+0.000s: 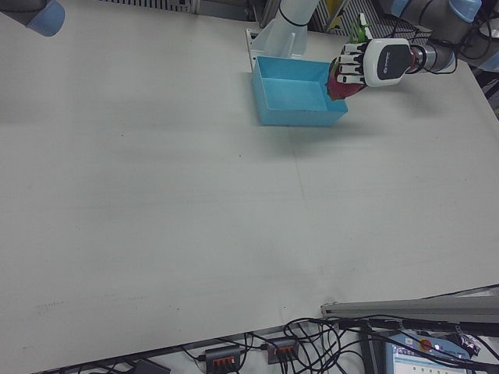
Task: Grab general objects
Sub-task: 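Carry the dragon fruit with the left hand over the blue tray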
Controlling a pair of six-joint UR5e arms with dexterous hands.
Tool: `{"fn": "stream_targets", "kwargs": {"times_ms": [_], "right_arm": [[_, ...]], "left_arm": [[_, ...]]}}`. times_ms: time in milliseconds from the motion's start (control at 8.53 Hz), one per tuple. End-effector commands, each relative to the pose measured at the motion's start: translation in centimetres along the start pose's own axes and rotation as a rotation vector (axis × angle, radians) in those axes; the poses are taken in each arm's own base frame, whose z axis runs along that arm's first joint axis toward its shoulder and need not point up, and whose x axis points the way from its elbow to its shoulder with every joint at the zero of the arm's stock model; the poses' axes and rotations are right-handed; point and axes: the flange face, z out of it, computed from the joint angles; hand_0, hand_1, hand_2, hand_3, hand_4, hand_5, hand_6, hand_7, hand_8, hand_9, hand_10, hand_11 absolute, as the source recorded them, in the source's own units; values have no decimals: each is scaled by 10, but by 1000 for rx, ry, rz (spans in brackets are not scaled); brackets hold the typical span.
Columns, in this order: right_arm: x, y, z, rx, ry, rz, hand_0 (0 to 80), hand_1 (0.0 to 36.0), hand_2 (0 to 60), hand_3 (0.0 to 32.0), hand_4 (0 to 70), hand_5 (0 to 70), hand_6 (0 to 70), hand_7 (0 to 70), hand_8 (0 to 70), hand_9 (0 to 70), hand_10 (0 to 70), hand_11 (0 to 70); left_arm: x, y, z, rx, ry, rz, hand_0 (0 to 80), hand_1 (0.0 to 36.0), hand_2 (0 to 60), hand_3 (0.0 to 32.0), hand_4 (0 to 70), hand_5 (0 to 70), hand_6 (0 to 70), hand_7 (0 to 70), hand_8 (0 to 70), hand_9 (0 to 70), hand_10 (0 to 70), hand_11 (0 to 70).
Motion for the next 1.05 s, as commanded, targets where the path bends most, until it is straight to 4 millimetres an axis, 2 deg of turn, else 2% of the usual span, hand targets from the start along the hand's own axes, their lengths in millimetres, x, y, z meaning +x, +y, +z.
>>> {"fn": "stream_targets", "kwargs": {"times_ms": [0, 352, 469, 586, 703, 820, 938], "right_arm": [[0, 0, 0, 0, 0, 0, 0, 0, 0, 0, 0, 0, 0, 0, 0, 0, 0, 0], [0, 0, 0, 0, 0, 0, 0, 0, 0, 0, 0, 0, 0, 0, 0, 0, 0, 0], [0, 0, 0, 0, 0, 0, 0, 0, 0, 0, 0, 0, 0, 0, 0, 0, 0, 0], [0, 0, 0, 0, 0, 0, 0, 0, 0, 0, 0, 0, 0, 0, 0, 0, 0, 0], [0, -1, 0, 2, 0, 0, 0, 0, 0, 0, 0, 0, 0, 0, 0, 0, 0, 0], [0, -1, 0, 2, 0, 0, 0, 0, 0, 0, 0, 0, 0, 0, 0, 0, 0, 0], [0, 0, 0, 0, 0, 0, 0, 0, 0, 0, 0, 0, 0, 0, 0, 0, 0, 0]], "left_arm": [[-27, 47, 11, -107, 5, 3, 0, 0, 43, 0, 700, 700, 700, 700, 700, 700, 700, 700], [-31, 47, 11, -108, 1, -3, 0, 0, 38, 0, 700, 700, 700, 700, 700, 700, 700, 700], [-43, 46, 10, -128, -34, -11, 0, 0, 32, 0, 700, 700, 700, 700, 700, 700, 700, 700], [-64, 46, 10, -175, -86, -20, 0, 0, 22, 0, 700, 700, 700, 700, 700, 700, 700, 700], [-68, 44, 8, -176, -98, -31, 0, 0, 22, 0, 469, 700, 700, 700, 620, 700, 582, 700], [-68, 44, 9, -178, -98, -35, 79, 0, 55, 0, 307, 279, 353, 271, 221, 222, 235, 329], [-68, 44, 9, -178, -98, -35, 145, 0, 24, 0, 232, 0, 171, 125, 79, 63, 103, 145]]}}
